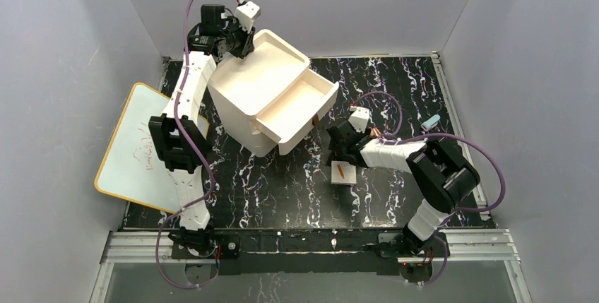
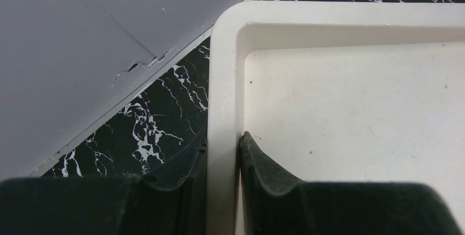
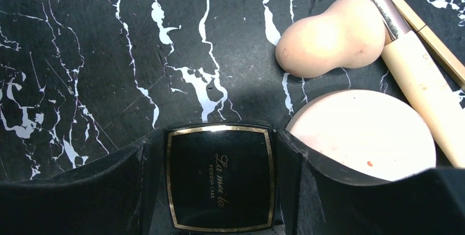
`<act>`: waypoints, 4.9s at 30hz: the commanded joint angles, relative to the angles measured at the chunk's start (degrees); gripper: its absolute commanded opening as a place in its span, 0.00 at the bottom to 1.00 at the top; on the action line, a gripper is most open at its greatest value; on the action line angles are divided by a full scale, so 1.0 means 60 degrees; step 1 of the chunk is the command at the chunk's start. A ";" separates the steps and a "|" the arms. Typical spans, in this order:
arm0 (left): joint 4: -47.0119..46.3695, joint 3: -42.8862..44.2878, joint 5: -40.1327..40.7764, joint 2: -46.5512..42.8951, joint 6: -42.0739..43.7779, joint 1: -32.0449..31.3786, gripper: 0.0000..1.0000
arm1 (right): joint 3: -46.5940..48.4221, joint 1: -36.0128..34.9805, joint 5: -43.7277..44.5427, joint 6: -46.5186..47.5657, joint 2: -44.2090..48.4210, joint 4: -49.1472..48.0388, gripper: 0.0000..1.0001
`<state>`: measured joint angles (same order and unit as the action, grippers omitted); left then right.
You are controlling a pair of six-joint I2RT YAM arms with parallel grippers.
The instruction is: Organize the makeup
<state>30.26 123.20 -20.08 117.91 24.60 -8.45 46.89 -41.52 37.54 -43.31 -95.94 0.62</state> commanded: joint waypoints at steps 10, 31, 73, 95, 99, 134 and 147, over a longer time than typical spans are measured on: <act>0.0964 -0.0432 0.1399 0.0387 0.0921 -0.0141 0.00 | 0.0932 -0.0053 0.0329 0.0303 0.1877 0.2834 0.01; 0.1031 -0.0420 0.1648 0.0404 0.0983 -0.0404 0.00 | 0.4904 -0.0070 -0.1207 0.3354 0.2735 0.0708 0.01; 0.1065 -0.0406 0.1832 0.0430 0.1115 -0.0628 0.00 | 0.3913 -0.0080 -0.4121 0.7170 0.1071 -0.3009 0.01; 0.1068 -0.0419 0.1943 0.0457 0.1158 -0.0683 0.00 | 0.2262 -0.0288 -0.1889 0.7392 0.4062 -0.4097 0.99; 0.1077 -0.0405 0.1941 0.0516 0.1173 -0.0716 0.00 | 0.1117 -0.0983 -0.0059 0.7714 0.5699 -0.3824 0.98; 0.1488 -0.0184 0.1705 0.0549 0.1305 -0.0934 0.00 | -0.0693 -0.1589 -0.1144 -0.2846 0.2834 0.3661 0.99; 0.1495 -0.0219 0.1779 0.0516 0.1349 -0.0994 0.00 | -0.0514 -0.1587 -0.1195 -0.2773 0.2047 0.4190 0.95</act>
<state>31.09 123.76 -13.82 117.99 28.10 -11.38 43.40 -51.33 30.68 -58.98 -81.89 23.88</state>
